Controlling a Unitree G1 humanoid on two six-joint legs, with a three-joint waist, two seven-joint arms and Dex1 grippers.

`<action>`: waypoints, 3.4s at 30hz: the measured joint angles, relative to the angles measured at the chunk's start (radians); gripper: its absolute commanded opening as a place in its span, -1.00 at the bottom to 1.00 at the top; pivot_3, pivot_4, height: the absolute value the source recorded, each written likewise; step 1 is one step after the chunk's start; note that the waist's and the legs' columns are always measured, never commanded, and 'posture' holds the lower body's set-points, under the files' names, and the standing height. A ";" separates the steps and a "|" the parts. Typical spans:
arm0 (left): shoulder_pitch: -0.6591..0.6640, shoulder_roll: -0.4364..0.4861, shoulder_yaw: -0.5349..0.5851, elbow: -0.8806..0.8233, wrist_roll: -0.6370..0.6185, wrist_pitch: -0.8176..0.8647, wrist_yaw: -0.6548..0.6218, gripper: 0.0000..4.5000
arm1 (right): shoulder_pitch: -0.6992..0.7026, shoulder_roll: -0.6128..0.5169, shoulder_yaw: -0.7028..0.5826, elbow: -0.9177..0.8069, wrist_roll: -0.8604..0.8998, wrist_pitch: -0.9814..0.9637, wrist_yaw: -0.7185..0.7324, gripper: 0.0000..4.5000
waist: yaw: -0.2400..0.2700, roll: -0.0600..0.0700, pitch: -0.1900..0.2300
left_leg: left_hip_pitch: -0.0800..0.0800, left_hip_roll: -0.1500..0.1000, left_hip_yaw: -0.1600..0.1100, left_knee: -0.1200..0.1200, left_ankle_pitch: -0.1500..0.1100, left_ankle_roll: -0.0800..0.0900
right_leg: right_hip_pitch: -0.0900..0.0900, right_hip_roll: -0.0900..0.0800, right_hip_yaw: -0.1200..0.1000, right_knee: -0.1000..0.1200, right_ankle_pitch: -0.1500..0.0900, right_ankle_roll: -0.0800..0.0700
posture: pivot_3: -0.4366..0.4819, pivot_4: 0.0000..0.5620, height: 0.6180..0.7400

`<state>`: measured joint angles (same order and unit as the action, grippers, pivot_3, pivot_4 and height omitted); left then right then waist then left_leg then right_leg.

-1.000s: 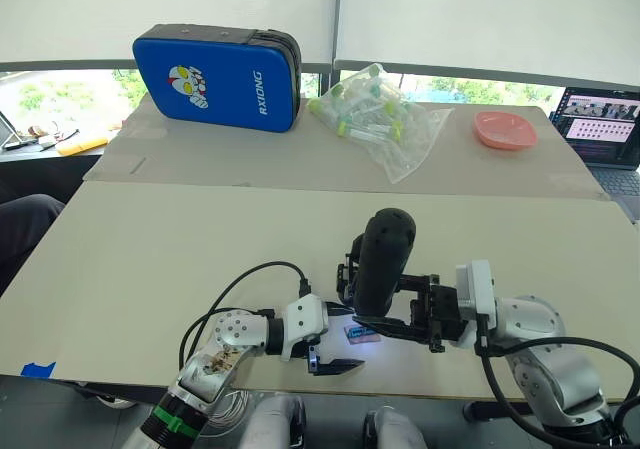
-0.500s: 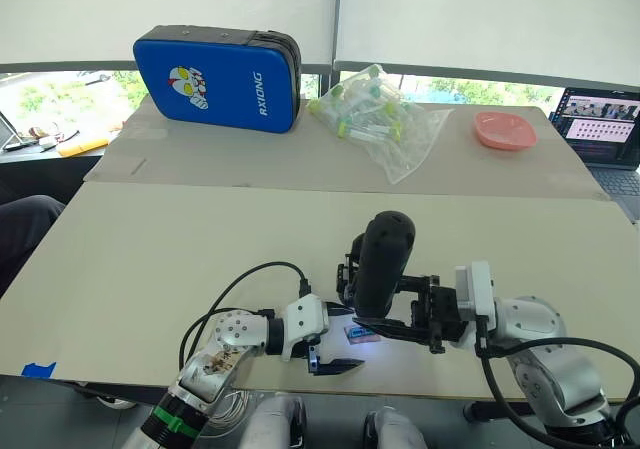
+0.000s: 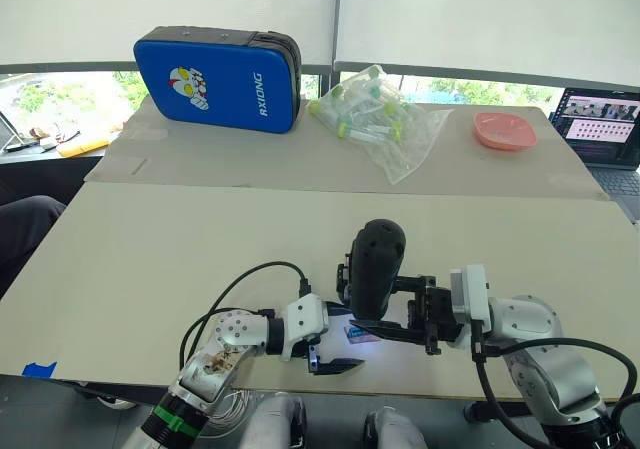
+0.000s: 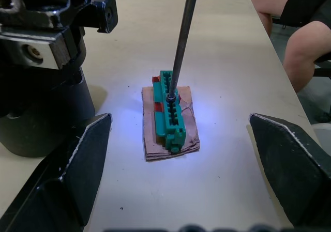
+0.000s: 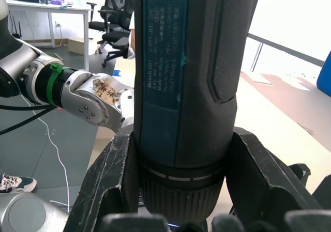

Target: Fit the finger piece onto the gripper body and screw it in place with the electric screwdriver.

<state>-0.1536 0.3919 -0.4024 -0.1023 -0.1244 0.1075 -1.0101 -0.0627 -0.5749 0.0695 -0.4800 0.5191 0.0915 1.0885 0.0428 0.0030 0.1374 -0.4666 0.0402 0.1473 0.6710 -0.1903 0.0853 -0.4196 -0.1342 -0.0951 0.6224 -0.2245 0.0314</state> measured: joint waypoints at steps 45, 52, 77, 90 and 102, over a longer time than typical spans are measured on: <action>-0.037 0.088 0.259 0.097 -0.264 -0.082 -0.135 0.99 | -0.107 -0.151 -0.204 -0.156 0.325 0.215 -0.058 -0.15 | -0.016 -0.002 0.002 | -0.001 0.003 0.000 0.000 0.001 -0.001 | -0.002 0.003 0.000 0.002 -0.001 -0.002 | -0.05 -0.47 1.00; -0.120 0.030 0.232 0.235 -0.202 -0.091 -0.116 0.99 | -0.133 -0.201 -0.273 -0.182 0.417 0.275 -0.097 -0.15 | -0.013 -0.004 0.003 | -0.001 0.003 0.000 0.000 0.001 -0.001 | -0.002 0.003 -0.001 0.002 0.000 -0.001 | -0.05 -0.47 1.00; -0.278 -0.148 0.116 0.471 -0.005 -0.242 -0.070 0.99 | -0.165 -0.263 -0.321 -0.186 0.455 0.330 -0.120 -0.15 | -0.002 -0.007 0.004 | -0.005 0.003 0.000 0.007 -0.002 0.004 | -0.002 0.002 -0.001 0.001 0.004 0.007 | -0.05 -0.47 1.00; -0.319 -0.152 0.090 0.519 0.023 -0.279 -0.075 0.03 | -0.153 -0.275 -0.328 -0.194 0.466 0.337 -0.130 -0.15 | 0.004 -0.007 0.004 | -0.005 0.002 0.000 0.008 -0.002 0.004 | -0.001 0.001 -0.001 0.001 0.004 0.006 | -0.05 -0.47 1.00; -0.569 -0.164 0.079 0.867 0.017 -0.405 -0.301 0.03 | -0.077 -0.289 -0.374 -0.211 0.474 0.340 -0.121 -0.15 | -0.001 -0.007 0.005 | -0.006 0.002 0.000 0.010 0.000 0.012 | -0.001 0.001 -0.001 0.000 0.006 0.010 | -0.05 -0.47 1.00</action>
<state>-0.7228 0.2284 -0.3233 0.7649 -0.1069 -0.2975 -1.3107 -0.1395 -0.8642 -0.3042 -0.6911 0.9929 0.4310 0.9672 0.0418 -0.0039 0.1420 -0.4731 0.0418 0.1472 0.6806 -0.1901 0.0972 -0.4207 -0.1327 -0.0960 0.6224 -0.2185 0.0412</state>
